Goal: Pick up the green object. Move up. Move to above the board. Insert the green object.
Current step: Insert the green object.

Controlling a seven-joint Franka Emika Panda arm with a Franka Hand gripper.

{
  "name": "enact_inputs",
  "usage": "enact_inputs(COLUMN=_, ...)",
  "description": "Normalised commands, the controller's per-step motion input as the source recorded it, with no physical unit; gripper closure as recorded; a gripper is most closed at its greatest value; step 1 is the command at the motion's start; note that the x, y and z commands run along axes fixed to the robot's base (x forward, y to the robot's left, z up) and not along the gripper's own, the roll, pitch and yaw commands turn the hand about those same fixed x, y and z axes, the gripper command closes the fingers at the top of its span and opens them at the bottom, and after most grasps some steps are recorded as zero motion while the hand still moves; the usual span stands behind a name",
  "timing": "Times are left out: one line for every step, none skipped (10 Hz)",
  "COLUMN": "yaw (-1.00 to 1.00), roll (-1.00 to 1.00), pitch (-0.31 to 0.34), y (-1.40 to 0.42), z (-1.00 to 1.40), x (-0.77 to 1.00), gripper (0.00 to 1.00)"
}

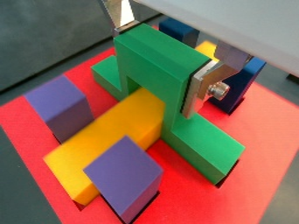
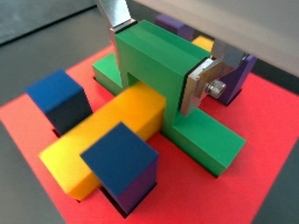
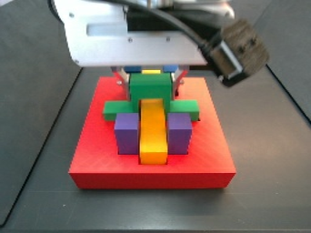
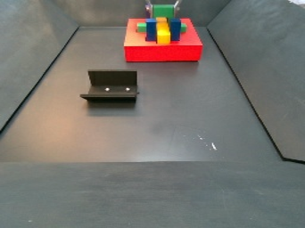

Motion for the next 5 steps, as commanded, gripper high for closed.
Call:
enact_inputs(yaw=-0.08, roll=0.0, pitch=-0.056, y=-0.02, z=-0.38, x=0.0, gripper=1.0)
enact_inputs(yaw=-0.06, roll=0.02, pitch=-0.023, y=0.0, z=-0.34, x=0.0, gripper=1.0)
enact_inputs(yaw=-0.03, roll=0.08, pitch=0.0, y=0.0, z=-0.33, x=0.0, gripper=1.0)
enact_inputs(yaw=-0.03, roll=0.11, pitch=0.0, y=0.0, z=-0.33, x=-0.02, gripper=1.0)
enact_inputs(yaw=0.0, roll=0.0, pitch=0.0, y=0.0, z=0.0, x=0.0, gripper=1.0)
